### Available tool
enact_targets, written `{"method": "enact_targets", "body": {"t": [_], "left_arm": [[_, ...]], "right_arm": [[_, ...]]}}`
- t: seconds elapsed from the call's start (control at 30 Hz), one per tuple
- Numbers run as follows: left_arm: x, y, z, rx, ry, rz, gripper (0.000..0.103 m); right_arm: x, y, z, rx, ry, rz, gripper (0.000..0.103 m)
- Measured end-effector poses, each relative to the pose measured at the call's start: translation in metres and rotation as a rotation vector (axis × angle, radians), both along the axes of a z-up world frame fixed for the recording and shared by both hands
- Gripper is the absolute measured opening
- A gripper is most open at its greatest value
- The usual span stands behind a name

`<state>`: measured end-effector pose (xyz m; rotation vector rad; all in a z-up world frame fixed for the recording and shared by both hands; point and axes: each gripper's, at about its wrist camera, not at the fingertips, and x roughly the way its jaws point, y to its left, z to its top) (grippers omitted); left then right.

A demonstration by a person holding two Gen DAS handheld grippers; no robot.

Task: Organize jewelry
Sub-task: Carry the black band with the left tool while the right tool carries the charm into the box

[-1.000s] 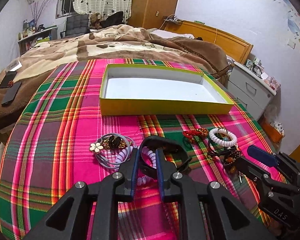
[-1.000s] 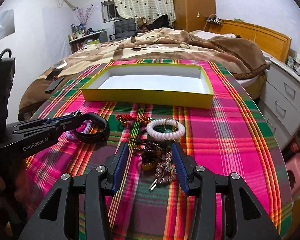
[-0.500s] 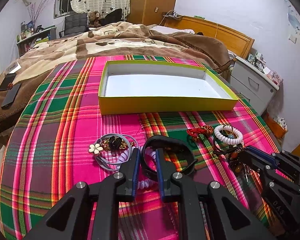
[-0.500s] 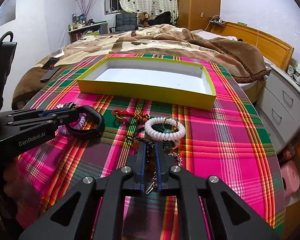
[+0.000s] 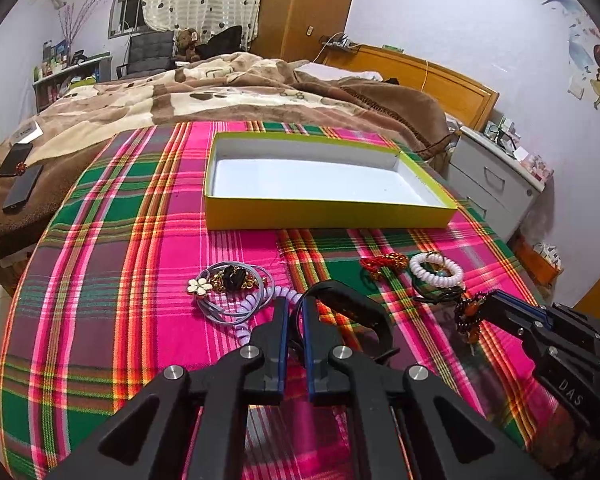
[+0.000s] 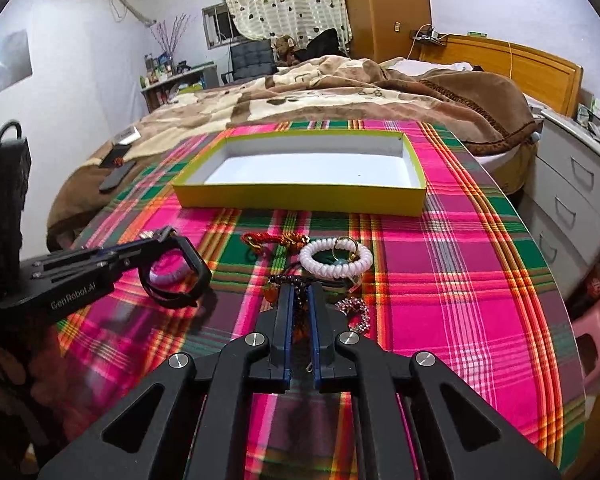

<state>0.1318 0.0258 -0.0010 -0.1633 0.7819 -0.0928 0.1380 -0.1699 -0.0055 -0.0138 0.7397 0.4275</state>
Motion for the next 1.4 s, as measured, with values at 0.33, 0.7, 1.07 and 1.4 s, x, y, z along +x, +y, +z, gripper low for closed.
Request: {"method": "enact_targets", "body": {"t": [0.33,0.7,1.07,1.4], "left_arm": [[-0.017,-0.001,0.020,-0.004,-0.046,-0.009,0.006],[-0.009,-0.004,0.036,0.006,-0.080,-0.030,0.006],[0.041,-0.002,0.057,0.067,-0.128,-0.062,0.006],[0.119,0.011,0.043,0.082,-0.086,-0.051,0.006]], "right_arm": [[-0.009,-0.006,0.019,0.110,0.004,0.029,0.007],[0.004,-0.005,0.035,0.119,-0.025,0.036,0.007],[0.066,0.003,0.048,0.067,-0.072,0.034,0.007],[0.145,0.010,0.035,0.000,-0.054,0.015,0.007]]}}
